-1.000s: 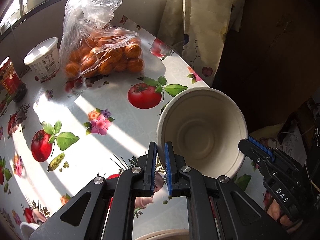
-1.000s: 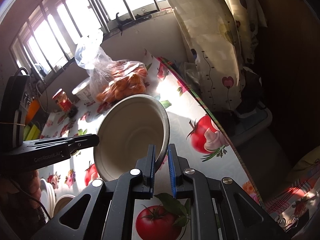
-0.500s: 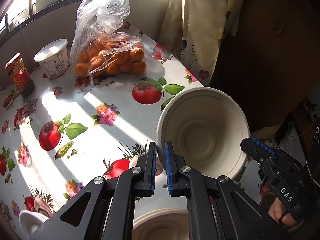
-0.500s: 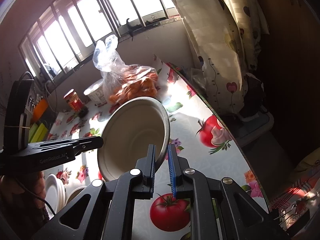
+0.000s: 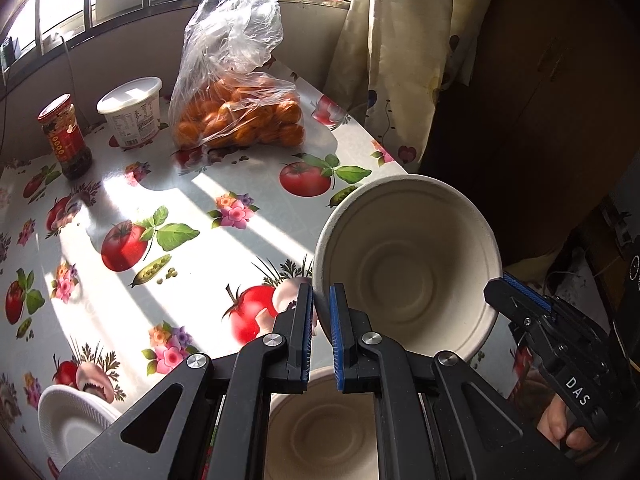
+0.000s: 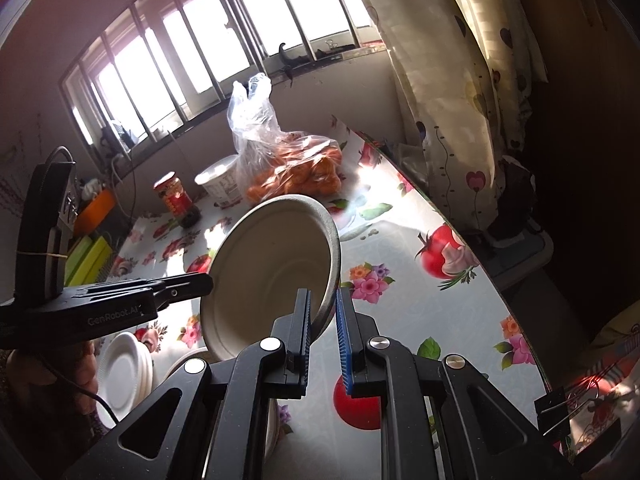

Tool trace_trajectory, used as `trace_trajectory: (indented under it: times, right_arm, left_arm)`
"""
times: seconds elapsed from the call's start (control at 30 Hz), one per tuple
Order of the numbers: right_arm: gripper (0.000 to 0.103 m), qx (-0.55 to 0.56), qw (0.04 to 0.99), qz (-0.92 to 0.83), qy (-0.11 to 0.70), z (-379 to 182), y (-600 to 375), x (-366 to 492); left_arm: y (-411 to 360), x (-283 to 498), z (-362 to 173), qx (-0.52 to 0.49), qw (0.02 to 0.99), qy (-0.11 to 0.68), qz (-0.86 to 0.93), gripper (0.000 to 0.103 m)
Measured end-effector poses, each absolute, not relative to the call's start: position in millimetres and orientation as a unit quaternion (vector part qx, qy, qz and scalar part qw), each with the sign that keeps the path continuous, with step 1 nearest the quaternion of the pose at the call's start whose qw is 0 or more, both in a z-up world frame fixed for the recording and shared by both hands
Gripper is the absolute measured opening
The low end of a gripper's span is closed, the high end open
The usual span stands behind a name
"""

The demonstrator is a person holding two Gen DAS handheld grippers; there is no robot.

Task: Organize plates and bowls
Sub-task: 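Lift and carry the held beige bowl toward the nested bowls with both tools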

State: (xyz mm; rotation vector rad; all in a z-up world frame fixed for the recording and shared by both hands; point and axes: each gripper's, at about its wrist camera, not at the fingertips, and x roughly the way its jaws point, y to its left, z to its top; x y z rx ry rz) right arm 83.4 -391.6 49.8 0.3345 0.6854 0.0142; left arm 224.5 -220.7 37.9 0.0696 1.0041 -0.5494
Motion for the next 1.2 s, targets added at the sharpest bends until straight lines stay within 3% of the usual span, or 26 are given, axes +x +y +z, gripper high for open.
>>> trace_trajectory:
  times: [1.2]
  right_arm:
    - [0.013,0.161,0.921,0.046,0.353,36.9,-333.6,35.3]
  left_arm:
    - [-147.3,151.7,30.2,0.001,0.846,0.476,-0.24,0.009]
